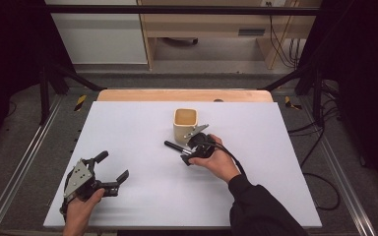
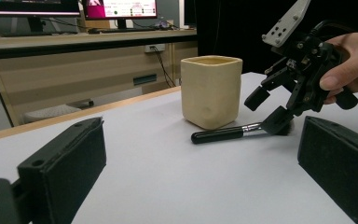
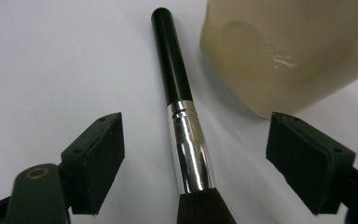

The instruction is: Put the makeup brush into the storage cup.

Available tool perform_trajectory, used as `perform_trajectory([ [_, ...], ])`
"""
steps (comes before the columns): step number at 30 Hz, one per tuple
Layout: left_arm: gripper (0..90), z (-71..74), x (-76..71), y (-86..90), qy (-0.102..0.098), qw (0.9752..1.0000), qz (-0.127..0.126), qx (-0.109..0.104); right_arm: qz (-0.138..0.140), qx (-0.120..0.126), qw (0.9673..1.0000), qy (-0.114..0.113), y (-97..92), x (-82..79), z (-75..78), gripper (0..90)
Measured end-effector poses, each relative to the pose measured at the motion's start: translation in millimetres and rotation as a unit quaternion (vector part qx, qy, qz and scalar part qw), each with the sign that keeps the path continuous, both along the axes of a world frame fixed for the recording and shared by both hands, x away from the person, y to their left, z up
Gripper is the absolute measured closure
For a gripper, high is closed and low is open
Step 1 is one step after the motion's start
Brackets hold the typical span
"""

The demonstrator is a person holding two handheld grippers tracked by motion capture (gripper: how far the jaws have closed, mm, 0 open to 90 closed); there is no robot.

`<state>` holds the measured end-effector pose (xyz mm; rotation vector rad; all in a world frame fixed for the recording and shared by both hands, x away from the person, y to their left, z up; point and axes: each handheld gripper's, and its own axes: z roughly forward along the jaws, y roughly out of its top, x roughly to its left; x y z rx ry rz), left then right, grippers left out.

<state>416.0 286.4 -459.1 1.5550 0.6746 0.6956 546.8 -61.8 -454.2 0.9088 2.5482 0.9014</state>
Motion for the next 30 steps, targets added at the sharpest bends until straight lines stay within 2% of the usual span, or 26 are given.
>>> perform_trajectory([
  [6, 0.7, -0.2, 0.2, -0.4, 0.000, 1.0000, 0.000, 0.000, 0.004, -0.006, 1.0000, 0.003, 1.7, -0.5, -1.8, 31.0],
  [7, 0.7, -0.1, 0.2, -0.7, 0.000, 1.0000, 0.000, 0.001, 0.005, -0.006, 1.0000, 0.006, 2.1, 0.4, -3.3, 36.7],
  [16, 0.8, 0.0, 0.1, -0.9, 0.000, 1.0000, -0.001, 0.000, 0.010, -0.001, 0.9997, 0.021, 2.3, 3.2, -7.8, 54.3],
  [27, 0.8, 0.4, -0.2, -1.5, -0.001, 1.0000, -0.003, 0.001, 0.020, -0.005, 0.9995, 0.022, 1.9, 4.3, -9.2, 68.8],
  [30, 0.8, 0.6, -0.3, -1.9, -0.002, 1.0000, -0.004, 0.001, 0.023, -0.006, 0.9994, 0.023, 1.8, 3.9, -9.0, 69.1],
])
